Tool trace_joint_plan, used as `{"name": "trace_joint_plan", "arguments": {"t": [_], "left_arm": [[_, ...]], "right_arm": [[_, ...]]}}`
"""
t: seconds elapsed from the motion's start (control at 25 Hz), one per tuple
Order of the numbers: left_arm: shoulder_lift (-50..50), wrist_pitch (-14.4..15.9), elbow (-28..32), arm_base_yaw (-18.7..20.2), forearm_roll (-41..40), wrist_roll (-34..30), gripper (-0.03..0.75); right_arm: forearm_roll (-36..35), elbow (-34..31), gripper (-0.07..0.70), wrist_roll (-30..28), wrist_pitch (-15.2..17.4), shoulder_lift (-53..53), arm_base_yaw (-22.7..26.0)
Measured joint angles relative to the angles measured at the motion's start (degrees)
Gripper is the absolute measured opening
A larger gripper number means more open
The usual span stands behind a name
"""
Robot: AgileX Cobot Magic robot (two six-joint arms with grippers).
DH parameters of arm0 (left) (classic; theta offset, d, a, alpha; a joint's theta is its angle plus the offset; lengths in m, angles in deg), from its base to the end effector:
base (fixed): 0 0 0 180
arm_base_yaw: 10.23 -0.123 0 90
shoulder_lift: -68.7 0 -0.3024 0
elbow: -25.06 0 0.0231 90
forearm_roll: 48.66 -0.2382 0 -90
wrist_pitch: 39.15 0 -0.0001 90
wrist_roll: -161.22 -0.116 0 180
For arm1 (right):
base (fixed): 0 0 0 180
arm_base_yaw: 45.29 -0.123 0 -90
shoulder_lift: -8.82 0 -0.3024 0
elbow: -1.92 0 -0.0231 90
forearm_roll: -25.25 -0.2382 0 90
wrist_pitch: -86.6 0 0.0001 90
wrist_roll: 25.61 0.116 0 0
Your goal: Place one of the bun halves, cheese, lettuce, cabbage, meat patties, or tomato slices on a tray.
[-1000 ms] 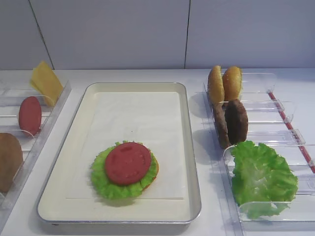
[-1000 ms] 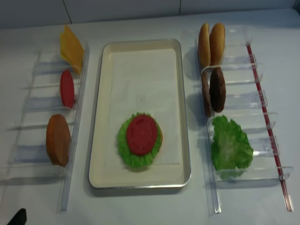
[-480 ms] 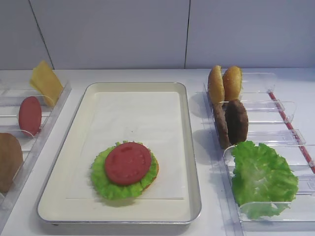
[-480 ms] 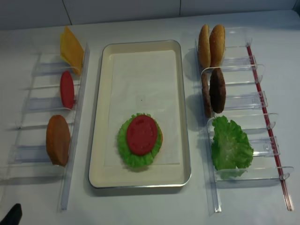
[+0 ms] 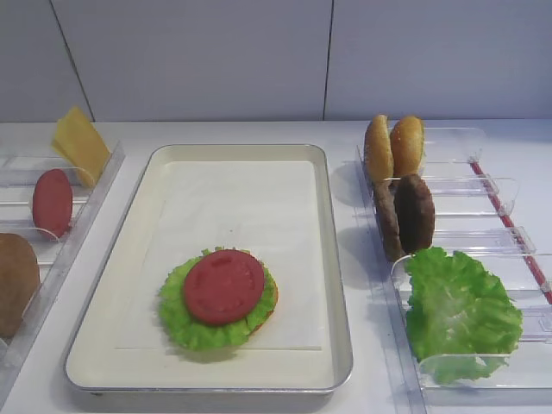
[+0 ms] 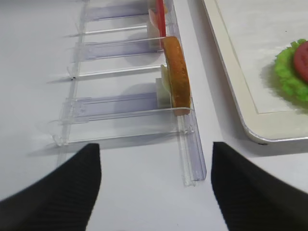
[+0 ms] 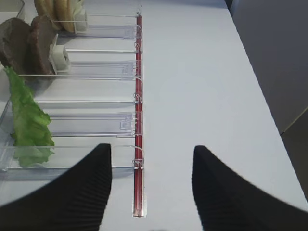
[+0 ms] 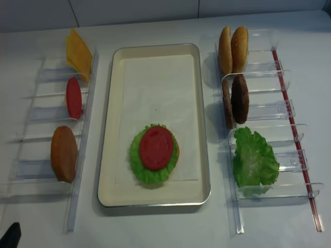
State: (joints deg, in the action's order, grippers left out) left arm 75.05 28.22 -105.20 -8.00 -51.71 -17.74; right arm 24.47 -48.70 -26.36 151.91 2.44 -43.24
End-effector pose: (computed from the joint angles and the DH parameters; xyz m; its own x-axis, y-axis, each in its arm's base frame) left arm -0.0189 0.0064 0.2446 -0.5505 0.0238 -0.8345 -0.0008 0.9996 0.0290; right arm -0.0153 0.0020 0.2436 -0.5343 0.0117 -0.8452 0.0214 0.9998 0.0004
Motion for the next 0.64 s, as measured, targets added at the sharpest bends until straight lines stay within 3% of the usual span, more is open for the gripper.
{"name": "trace_joint_plan", "arguments": {"t": [0.64], "left_arm": [[0.0,0.0,0.0,0.0,0.0,0.0,0.473]], "right_arm": [[0.0,0.0,0.401,0.0,0.1,0.0,0.0]]}}
